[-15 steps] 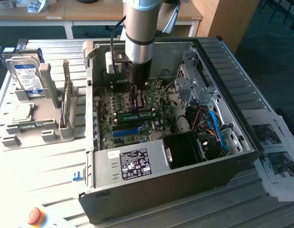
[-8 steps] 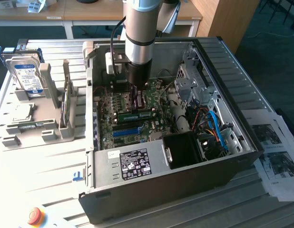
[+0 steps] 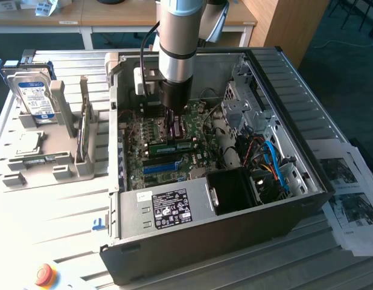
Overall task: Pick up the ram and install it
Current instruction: 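Press down the ram until it locks into place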
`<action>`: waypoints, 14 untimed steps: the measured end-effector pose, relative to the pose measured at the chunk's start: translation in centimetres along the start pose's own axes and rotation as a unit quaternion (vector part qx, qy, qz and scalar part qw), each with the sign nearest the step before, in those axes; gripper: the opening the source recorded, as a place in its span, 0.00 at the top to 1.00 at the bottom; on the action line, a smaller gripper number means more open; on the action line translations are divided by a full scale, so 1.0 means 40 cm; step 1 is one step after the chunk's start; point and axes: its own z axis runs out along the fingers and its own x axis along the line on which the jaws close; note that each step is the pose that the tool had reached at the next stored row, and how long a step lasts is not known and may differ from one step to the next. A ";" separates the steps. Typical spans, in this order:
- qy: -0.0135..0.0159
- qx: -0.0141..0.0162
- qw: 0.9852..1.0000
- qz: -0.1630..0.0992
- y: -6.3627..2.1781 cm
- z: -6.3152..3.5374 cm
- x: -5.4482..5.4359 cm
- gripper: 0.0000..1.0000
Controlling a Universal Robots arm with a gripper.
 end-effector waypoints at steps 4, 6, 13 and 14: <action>0.000 0.000 1.000 0.000 0.000 0.001 0.000 0.90; 0.000 0.000 1.000 0.000 0.000 0.002 0.000 0.90; 0.000 0.000 1.000 0.000 0.000 0.005 0.000 0.90; 0.000 0.000 1.000 0.000 0.000 0.005 0.000 0.90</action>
